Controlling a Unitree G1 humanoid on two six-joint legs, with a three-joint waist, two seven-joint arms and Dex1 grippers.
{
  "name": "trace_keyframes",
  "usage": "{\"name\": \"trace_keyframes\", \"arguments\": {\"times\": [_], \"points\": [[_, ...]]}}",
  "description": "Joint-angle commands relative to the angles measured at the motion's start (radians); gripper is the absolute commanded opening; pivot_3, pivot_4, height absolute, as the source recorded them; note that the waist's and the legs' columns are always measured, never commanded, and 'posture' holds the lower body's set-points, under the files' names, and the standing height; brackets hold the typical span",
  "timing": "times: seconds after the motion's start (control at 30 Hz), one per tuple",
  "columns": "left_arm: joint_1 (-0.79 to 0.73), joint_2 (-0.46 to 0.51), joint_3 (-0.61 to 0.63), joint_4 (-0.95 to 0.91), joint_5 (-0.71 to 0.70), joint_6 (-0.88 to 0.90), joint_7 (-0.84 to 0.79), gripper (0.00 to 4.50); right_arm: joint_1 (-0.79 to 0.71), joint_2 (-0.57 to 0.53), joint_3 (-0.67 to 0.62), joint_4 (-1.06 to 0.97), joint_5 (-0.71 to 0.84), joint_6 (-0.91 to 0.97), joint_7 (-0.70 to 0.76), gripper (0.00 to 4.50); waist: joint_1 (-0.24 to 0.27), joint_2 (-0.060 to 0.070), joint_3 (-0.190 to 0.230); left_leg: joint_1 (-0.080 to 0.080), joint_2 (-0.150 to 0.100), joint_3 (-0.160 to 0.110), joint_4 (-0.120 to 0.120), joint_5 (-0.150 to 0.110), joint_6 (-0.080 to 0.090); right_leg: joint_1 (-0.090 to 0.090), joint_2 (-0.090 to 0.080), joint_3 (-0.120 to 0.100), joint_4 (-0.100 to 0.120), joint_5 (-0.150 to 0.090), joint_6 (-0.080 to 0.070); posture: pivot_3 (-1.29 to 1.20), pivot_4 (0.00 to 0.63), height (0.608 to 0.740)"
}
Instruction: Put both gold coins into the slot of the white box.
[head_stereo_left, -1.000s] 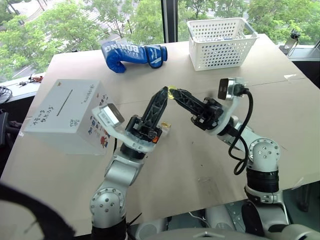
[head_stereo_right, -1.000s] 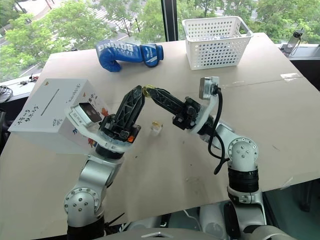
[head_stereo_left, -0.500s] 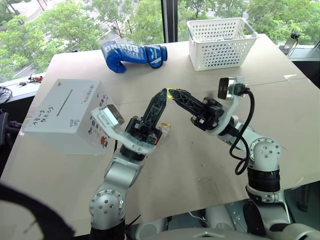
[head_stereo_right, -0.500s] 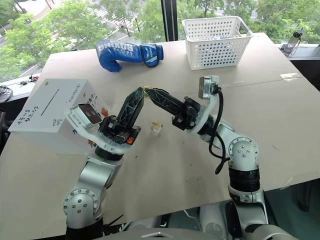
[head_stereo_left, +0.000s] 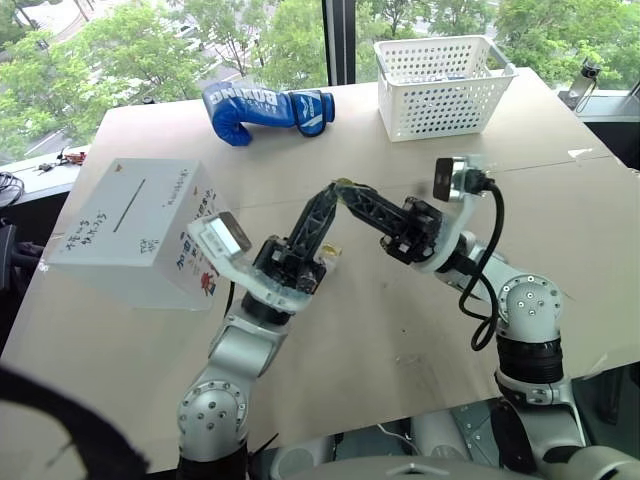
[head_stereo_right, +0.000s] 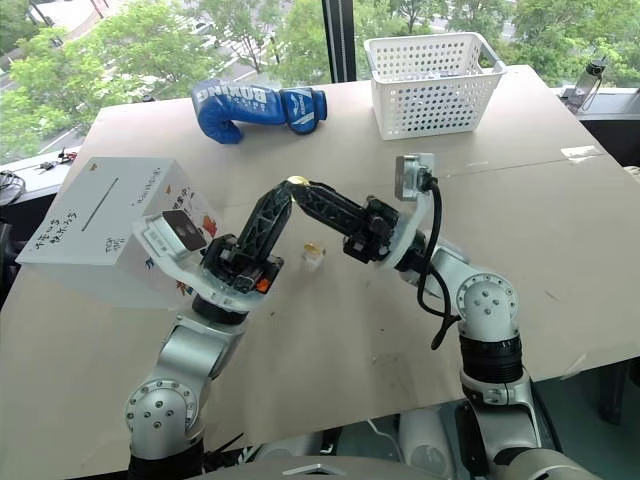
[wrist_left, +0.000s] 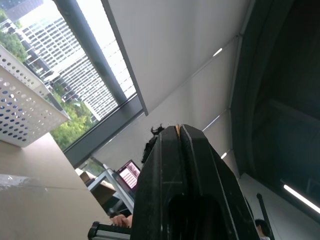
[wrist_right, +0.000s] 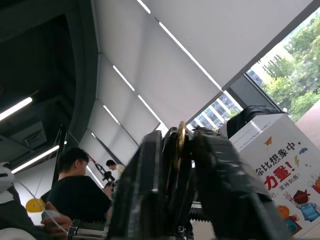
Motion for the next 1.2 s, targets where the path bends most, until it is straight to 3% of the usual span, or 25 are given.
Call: {"name": "trace_keyframes", "arguments": {"times": [0.03, 0.1, 0.23, 0.37, 0.5, 0.77, 0.87, 1.03, 1.2], "points": [[0.002, 0.005, 0.018, -0.014, -0.010, -0.015, 0.012, 0.00, -0.025, 0.024, -0.022, -0.024, 0.024, -0.029, -0.038, 2.56, 0.001, 0.000, 0.000, 0.000, 0.000, 0.000, 0.000, 0.000, 0.000, 0.000, 0.000, 0.000, 0.000, 0.000, 0.000, 0.00, 0.150, 0.721], [-0.004, 0.017, 0.052, -0.024, -0.032, -0.024, 0.033, 0.00, -0.024, -0.004, -0.039, -0.022, 0.028, -0.021, -0.017, 3.61, 0.002, 0.000, 0.000, 0.000, 0.000, 0.000, 0.000, 0.000, 0.000, 0.000, 0.000, 0.000, 0.000, 0.000, 0.000, 0.00, 0.150, 0.721], [-0.027, 0.052, 0.117, -0.055, -0.072, -0.043, 0.069, 0.00, -0.014, -0.075, -0.050, -0.022, 0.005, -0.014, 0.042, 3.61, 0.002, 0.000, 0.000, -0.001, 0.000, 0.000, 0.000, 0.000, 0.000, 0.000, 0.000, 0.000, -0.001, 0.000, 0.000, 0.00, 0.150, 0.721], [-0.084, 0.164, 0.214, -0.100, -0.064, -0.048, 0.152, 0.00, -0.021, -0.227, 0.012, -0.004, -0.229, -0.109, 0.209, 3.61, 0.002, 0.000, 0.000, -0.001, 0.000, -0.001, 0.000, 0.000, 0.000, 0.000, 0.000, -0.001, -0.002, 0.000, 0.000, 0.00, 0.150, 0.721], [-0.143, 0.377, 0.334, -0.137, 0.006, -0.014, 0.250, 0.00, -0.087, -0.322, 0.096, 0.034, -0.470, -0.306, 0.402, 3.61, -0.004, 0.000, 0.001, -0.001, 0.000, 0.000, -0.001, 0.000, 0.000, 0.000, 0.000, -0.001, -0.002, 0.000, 0.000, 0.00, 0.150, 0.721], [-0.203, 0.856, 0.576, -0.110, -0.054, 0.168, 0.508, 0.00, -0.230, -0.298, 0.119, 0.122, -0.588, -0.406, 0.507, 3.61, 0.002, -0.003, 0.004, -0.001, 0.003, -0.003, -0.002, 0.000, -0.002, -0.001, 0.003, -0.003, -0.004, 0.000, 0.000, 0.00, 0.150, 0.721], [-0.185, 0.963, 0.650, -0.082, -0.108, 0.229, 0.547, 0.00, -0.244, -0.275, 0.125, 0.145, -0.618, -0.430, 0.527, 3.61, 0.003, -0.003, 0.005, -0.003, 0.003, -0.003, -0.004, -0.001, -0.002, -0.001, 0.003, -0.003, -0.008, 0.000, 0.000, 0.00, 0.150, 0.721], [-0.099, 1.034, 0.784, -0.052, -0.118, 0.333, 0.573, 0.00, -0.250, -0.250, 0.131, 0.166, -0.645, -0.449, 0.556, 3.61, 0.001, -0.002, 0.006, -0.004, 0.003, -0.003, -0.006, -0.001, -0.003, -0.003, 0.003, -0.004, -0.009, 0.000, 0.000, 0.00, 0.150, 0.721], [0.089, 0.980, 0.861, -0.060, 0.058, 0.393, 0.465, 0.00, -0.263, -0.224, 0.129, 0.161, -0.642, -0.441, 0.556, 3.61, -0.005, 0.000, 0.007, -0.004, 0.005, 0.000, -0.010, -0.001, -0.003, -0.007, 0.003, -0.001, -0.008, 0.000, 0.000, 0.00, 0.150, 0.721]]}}
